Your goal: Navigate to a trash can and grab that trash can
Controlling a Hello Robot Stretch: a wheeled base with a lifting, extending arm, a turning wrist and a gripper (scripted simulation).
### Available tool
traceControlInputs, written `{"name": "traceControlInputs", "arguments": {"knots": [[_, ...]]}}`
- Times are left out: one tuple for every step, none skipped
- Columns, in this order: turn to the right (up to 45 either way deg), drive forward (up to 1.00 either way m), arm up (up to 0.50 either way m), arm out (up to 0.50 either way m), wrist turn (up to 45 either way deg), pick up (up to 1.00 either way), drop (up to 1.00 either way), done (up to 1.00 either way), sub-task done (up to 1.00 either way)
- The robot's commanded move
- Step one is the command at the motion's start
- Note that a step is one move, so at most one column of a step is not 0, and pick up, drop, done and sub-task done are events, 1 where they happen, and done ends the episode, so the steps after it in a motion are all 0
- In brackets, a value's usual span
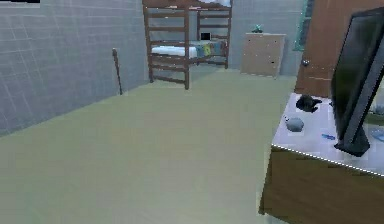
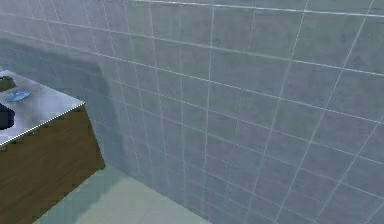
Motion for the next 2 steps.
{"name": "traceControlInputs", "arguments": {"knots": [[3.0,0.00,0.00,0.00,0.0,0.00,0.00,0.00,0.00],[0.0,1.00,0.00,0.00,0.0,0.00,0.00,0.00,0.00]]}}
